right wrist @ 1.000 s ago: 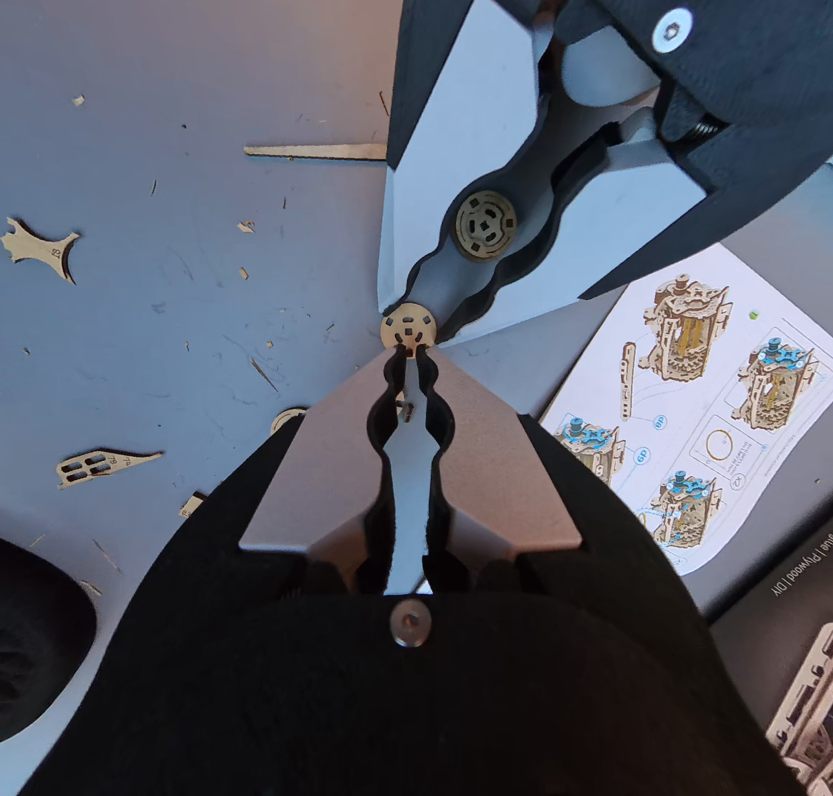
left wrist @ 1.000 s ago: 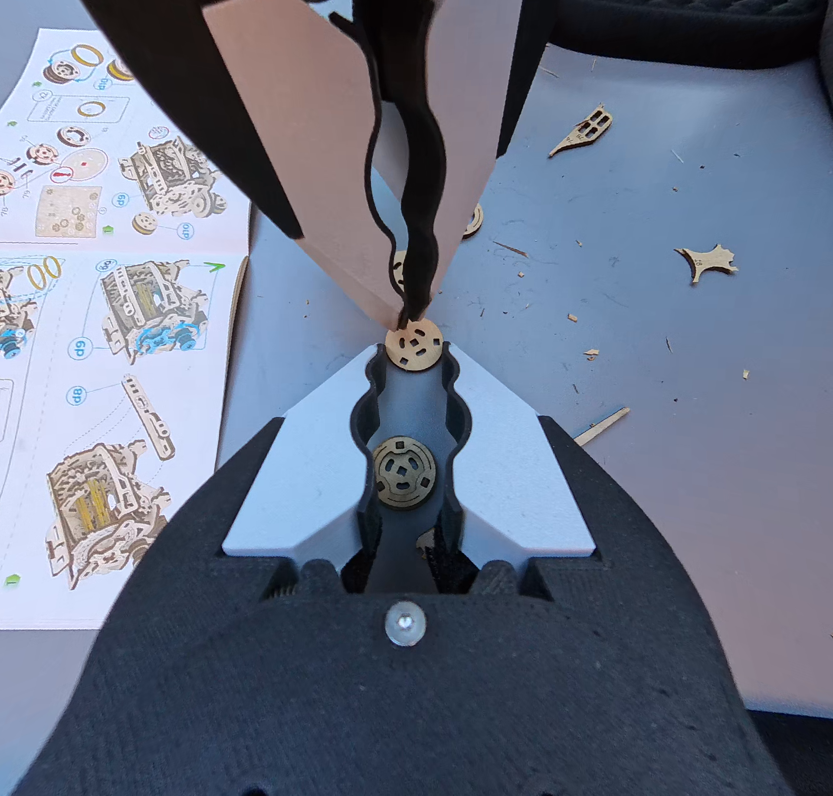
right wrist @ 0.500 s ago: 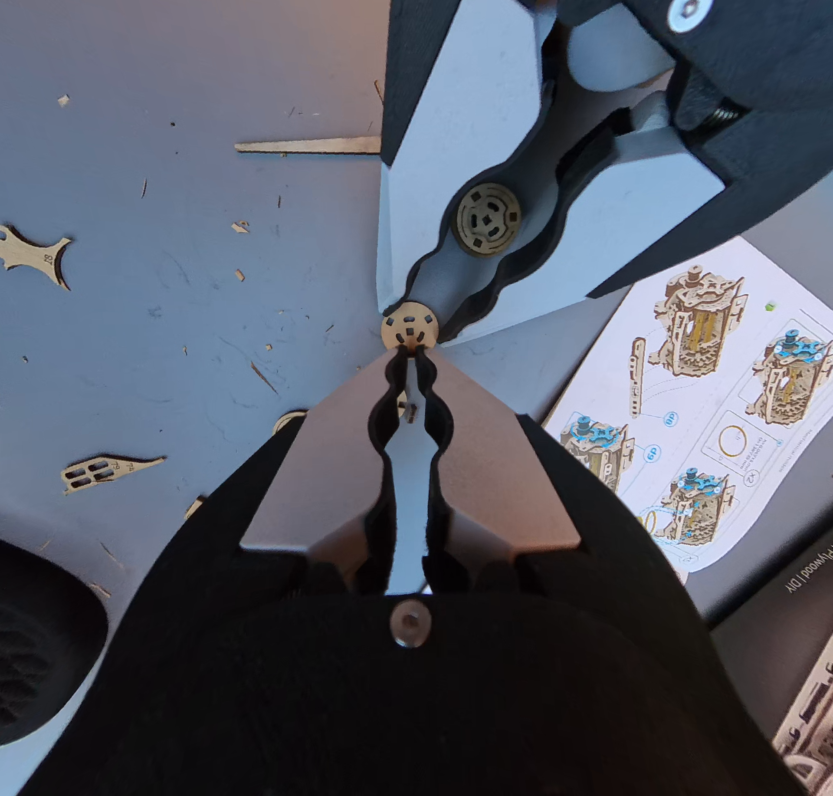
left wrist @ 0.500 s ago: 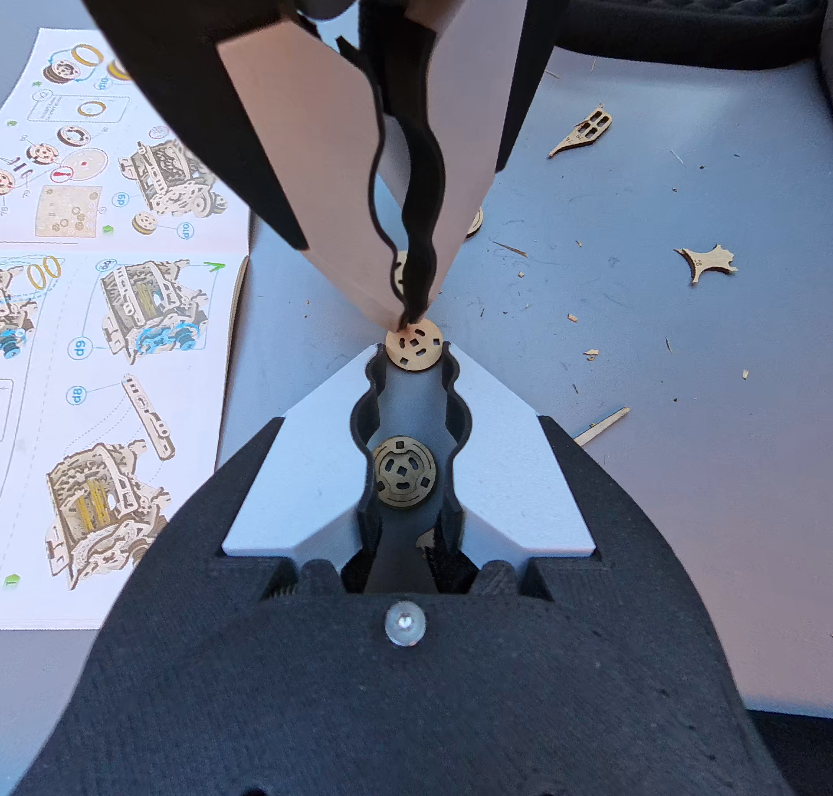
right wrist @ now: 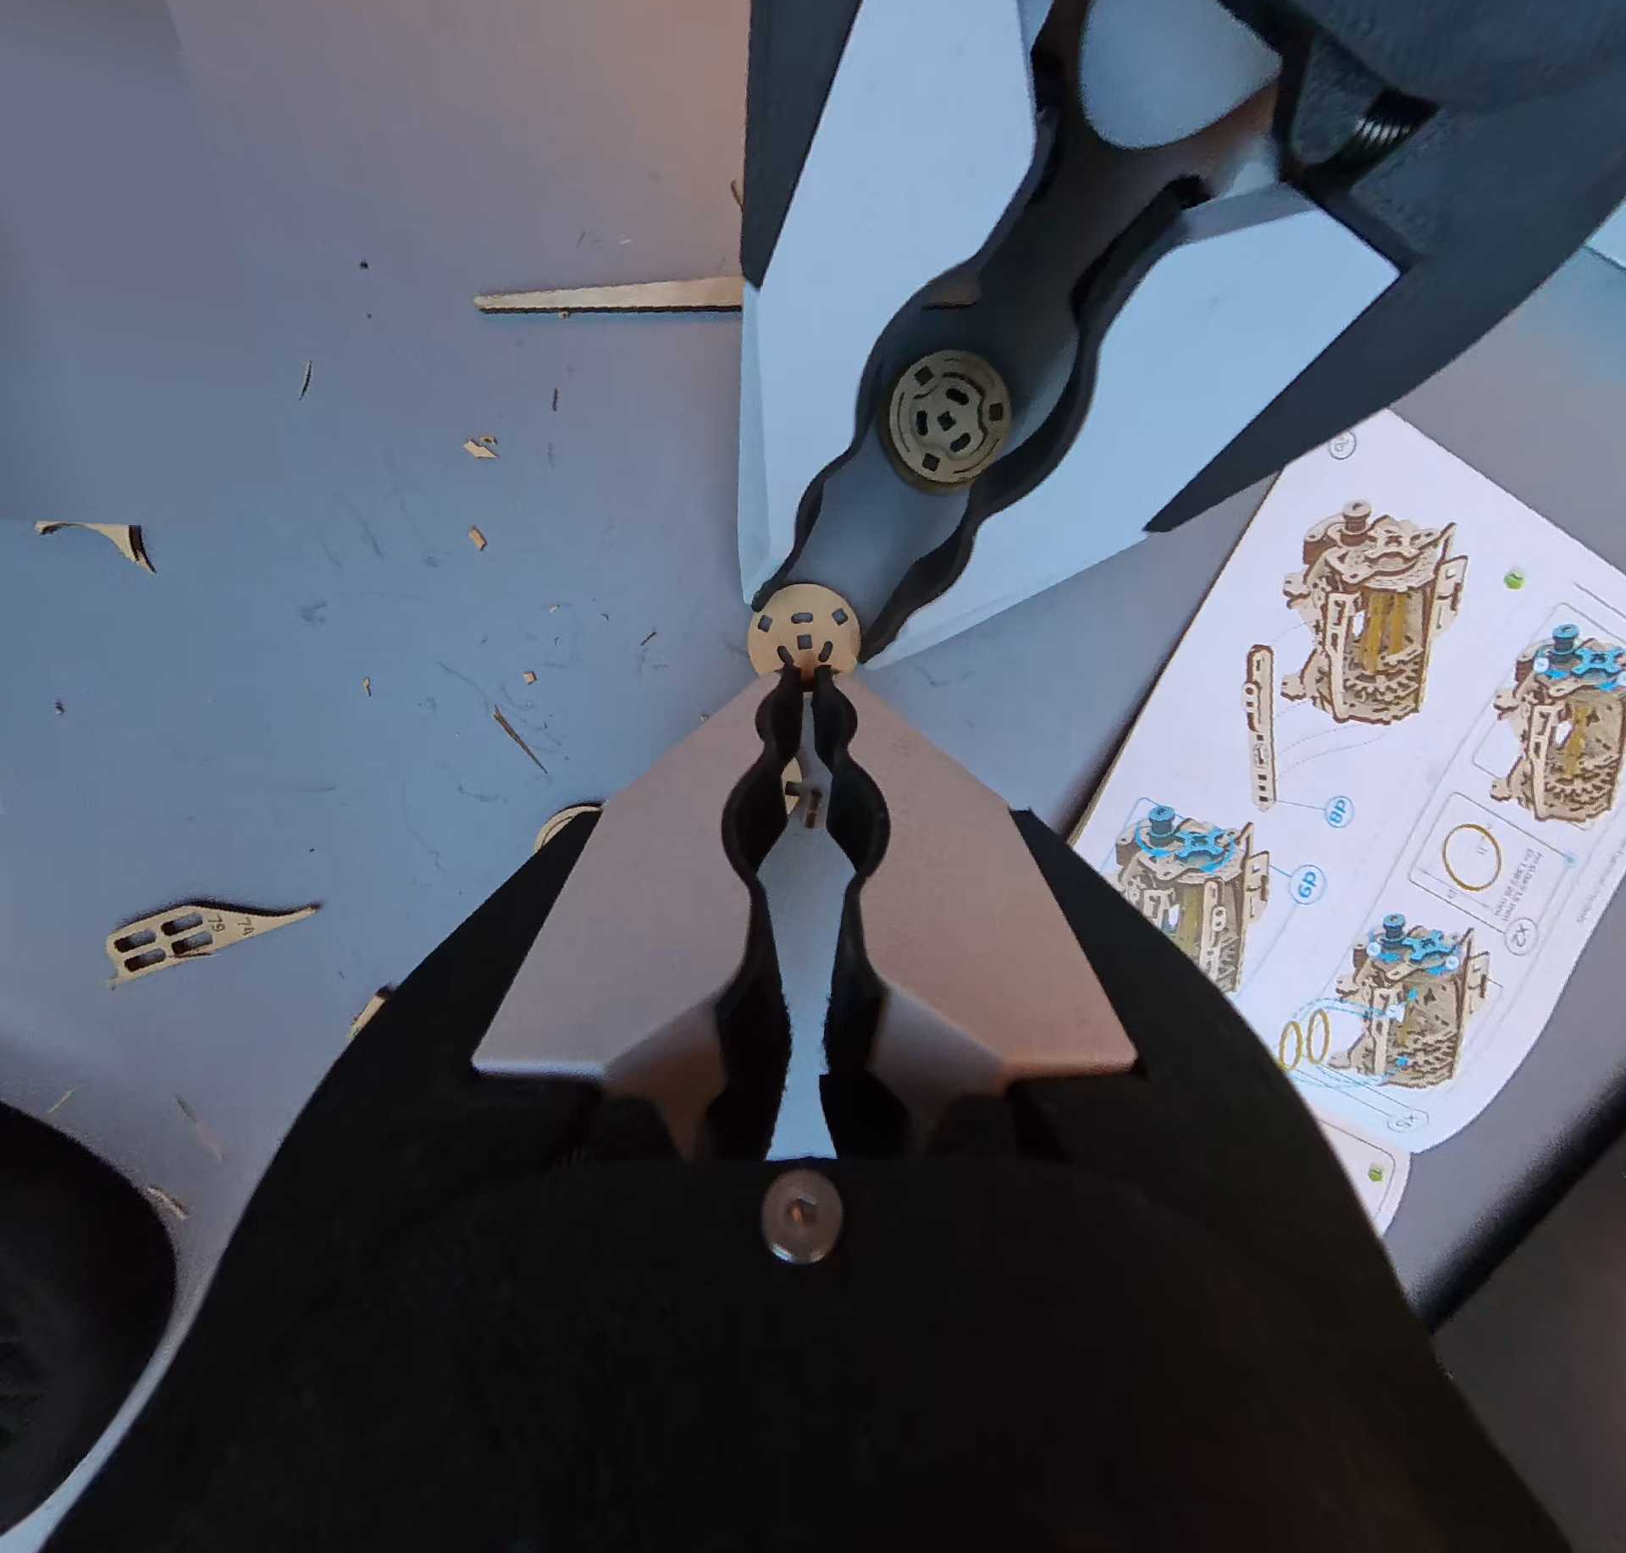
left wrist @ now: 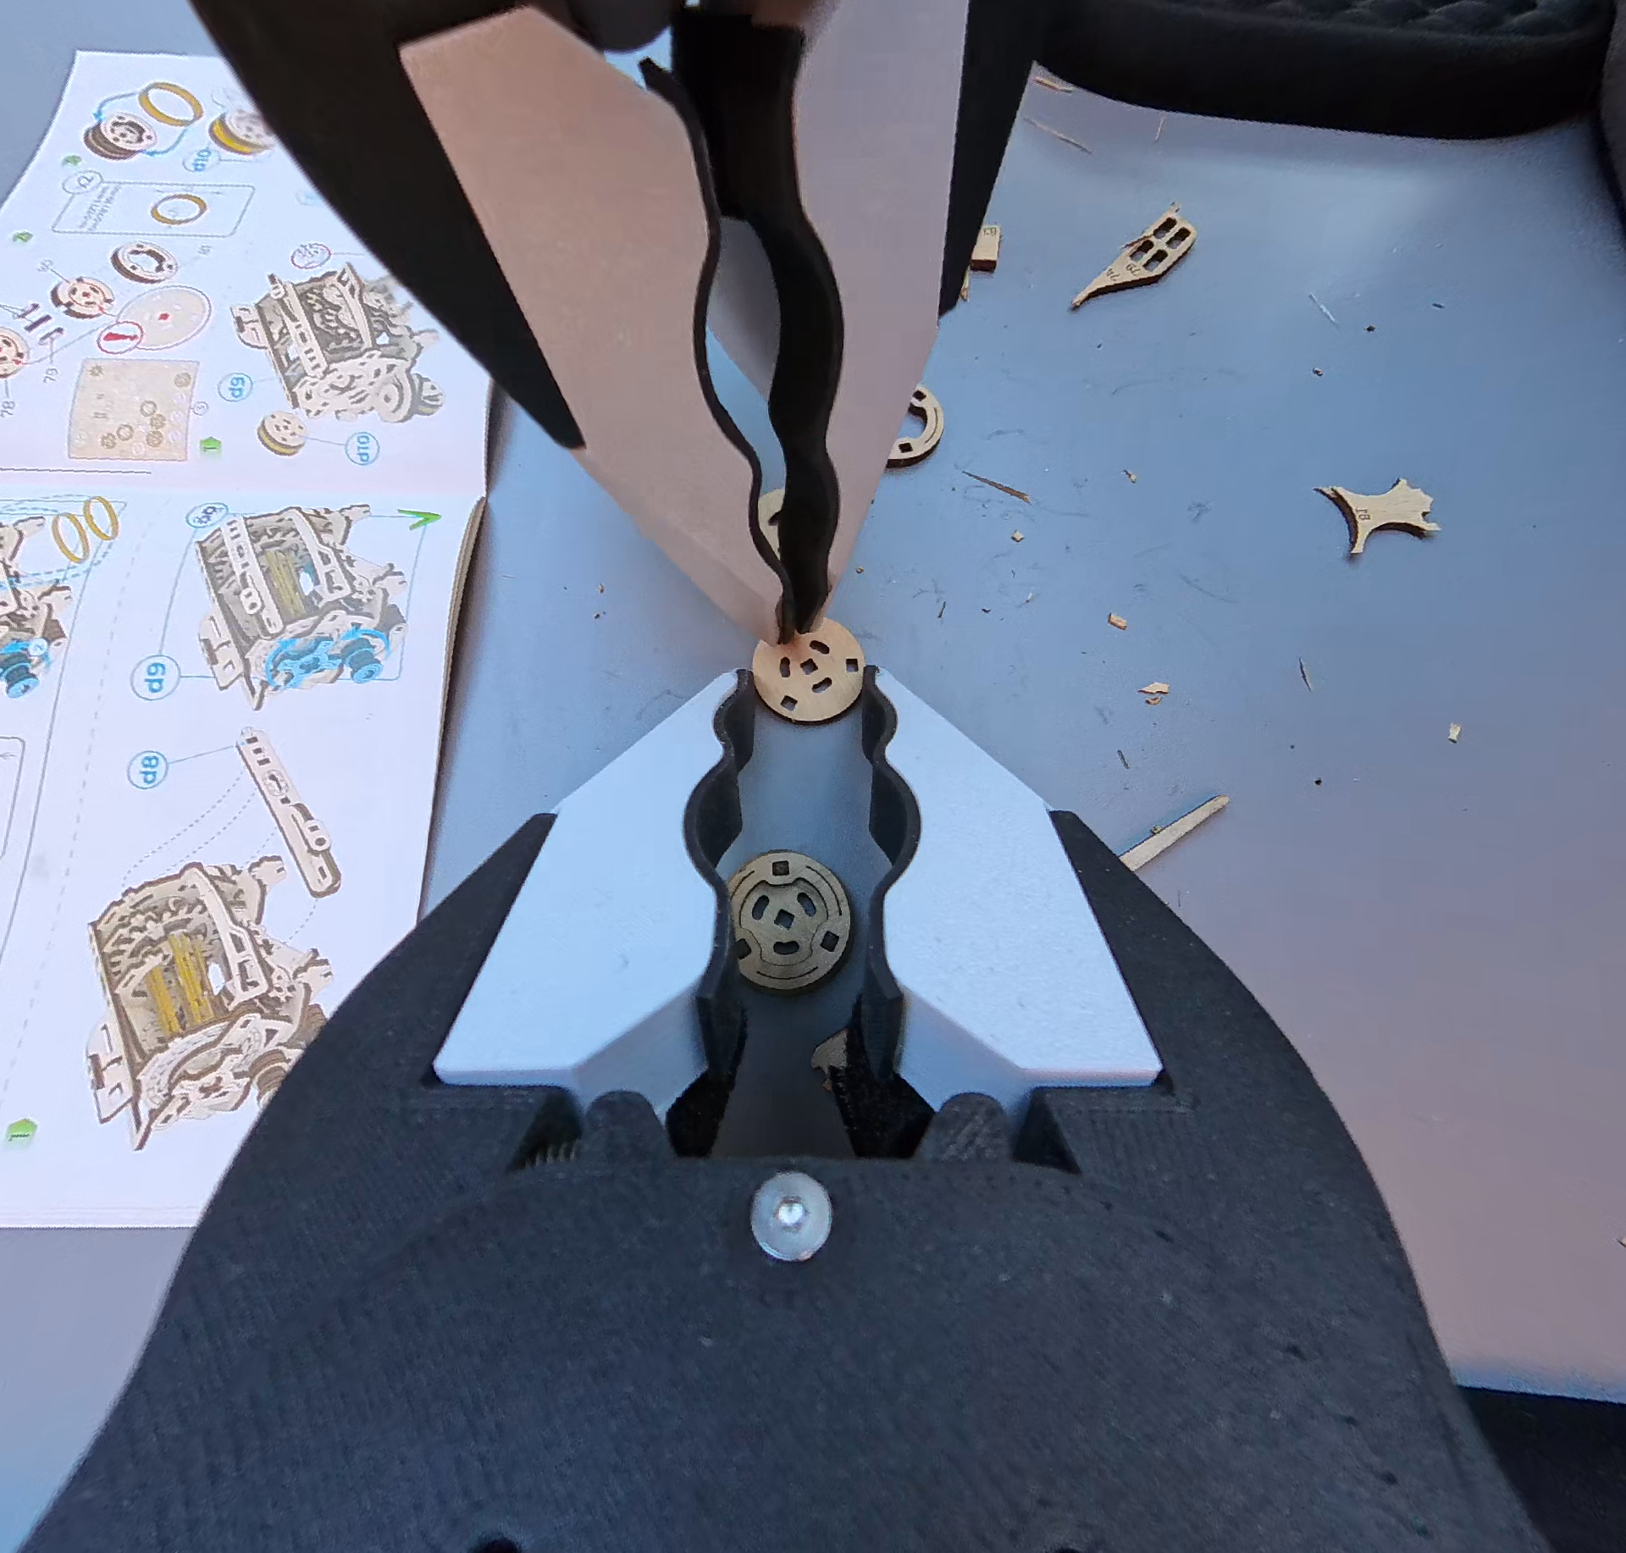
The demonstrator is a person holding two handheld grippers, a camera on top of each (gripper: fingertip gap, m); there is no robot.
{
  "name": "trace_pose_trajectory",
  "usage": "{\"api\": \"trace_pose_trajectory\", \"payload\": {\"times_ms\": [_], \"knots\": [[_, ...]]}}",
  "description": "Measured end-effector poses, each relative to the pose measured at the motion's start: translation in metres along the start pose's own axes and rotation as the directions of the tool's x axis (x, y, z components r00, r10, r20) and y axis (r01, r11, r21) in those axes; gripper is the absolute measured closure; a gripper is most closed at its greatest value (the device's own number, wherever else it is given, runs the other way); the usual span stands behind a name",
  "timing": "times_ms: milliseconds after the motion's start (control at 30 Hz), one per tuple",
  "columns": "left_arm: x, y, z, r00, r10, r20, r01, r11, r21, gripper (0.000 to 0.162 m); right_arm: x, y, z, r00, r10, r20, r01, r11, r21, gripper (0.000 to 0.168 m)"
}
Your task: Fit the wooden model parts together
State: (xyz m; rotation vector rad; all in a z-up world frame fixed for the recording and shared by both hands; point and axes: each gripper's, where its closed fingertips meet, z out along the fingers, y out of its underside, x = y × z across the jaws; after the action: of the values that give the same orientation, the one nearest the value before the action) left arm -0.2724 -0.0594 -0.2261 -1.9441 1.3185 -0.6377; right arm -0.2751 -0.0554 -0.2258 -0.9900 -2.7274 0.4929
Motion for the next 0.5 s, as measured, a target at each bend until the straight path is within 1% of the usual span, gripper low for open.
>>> {"api": "trace_pose_trajectory", "payload": {"times_ms": [67,267,500], "knots": [[0.0001,0.0000,0.0000,1.000,0.000,0.000,0.000,1.000,0.000,0.139,-0.0001,-0.0001,-0.0001,1.000,-0.007,-0.011,0.008,1.000,0.022,0.167],[0.0001,0.0001,0.0001,1.000,-0.003,0.001,0.003,1.000,0.000,0.139,-0.0001,0.0021,-0.0007,0.999,0.040,0.015,-0.041,0.995,0.087,0.166],[0.0001,0.0001,0.0001,1.000,-0.003,0.001,0.003,1.000,0.000,0.139,-0.0003,0.0014,-0.0005,0.999,0.033,0.030,-0.034,0.999,0.021,0.167]]}}
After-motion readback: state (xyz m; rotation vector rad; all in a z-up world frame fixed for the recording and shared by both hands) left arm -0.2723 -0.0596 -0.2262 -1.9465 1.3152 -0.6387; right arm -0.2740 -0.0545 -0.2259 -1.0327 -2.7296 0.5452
